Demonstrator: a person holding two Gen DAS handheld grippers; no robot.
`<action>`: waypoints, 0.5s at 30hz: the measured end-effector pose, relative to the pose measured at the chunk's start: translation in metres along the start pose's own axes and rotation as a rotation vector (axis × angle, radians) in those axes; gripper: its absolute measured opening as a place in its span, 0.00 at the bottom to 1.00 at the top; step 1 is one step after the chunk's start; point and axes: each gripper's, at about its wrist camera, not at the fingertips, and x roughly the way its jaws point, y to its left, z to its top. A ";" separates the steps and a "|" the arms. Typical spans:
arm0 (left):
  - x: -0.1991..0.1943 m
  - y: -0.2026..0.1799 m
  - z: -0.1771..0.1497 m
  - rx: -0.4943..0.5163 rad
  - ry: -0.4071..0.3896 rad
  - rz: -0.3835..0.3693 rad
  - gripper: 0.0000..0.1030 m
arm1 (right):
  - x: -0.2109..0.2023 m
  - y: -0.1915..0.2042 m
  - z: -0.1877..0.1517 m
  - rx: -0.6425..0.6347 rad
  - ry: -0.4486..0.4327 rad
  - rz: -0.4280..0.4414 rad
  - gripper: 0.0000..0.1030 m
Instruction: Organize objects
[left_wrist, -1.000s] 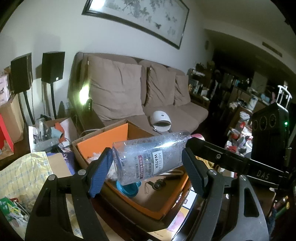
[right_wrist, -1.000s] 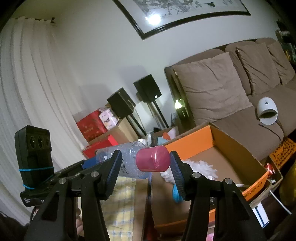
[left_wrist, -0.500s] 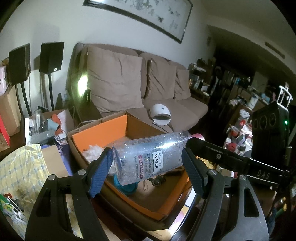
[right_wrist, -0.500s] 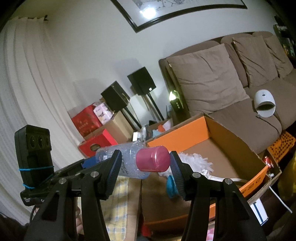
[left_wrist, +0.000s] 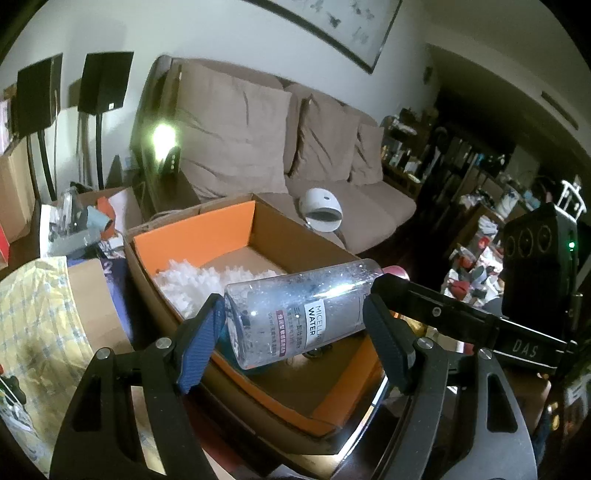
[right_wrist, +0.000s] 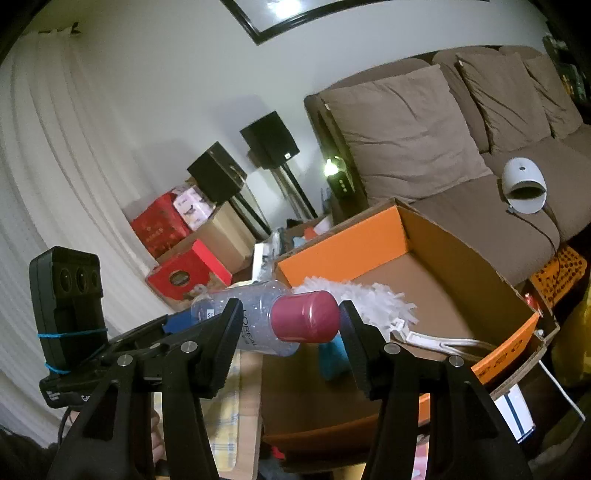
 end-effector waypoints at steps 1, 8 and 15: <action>0.002 0.000 -0.001 -0.006 0.005 -0.002 0.72 | 0.001 0.000 0.000 0.001 0.003 -0.003 0.53; 0.016 0.004 -0.008 -0.045 0.048 0.002 0.72 | 0.011 -0.012 -0.002 0.058 0.063 -0.027 0.53; 0.024 0.005 -0.008 -0.064 0.071 -0.006 0.72 | 0.012 -0.018 -0.004 0.081 0.076 -0.046 0.53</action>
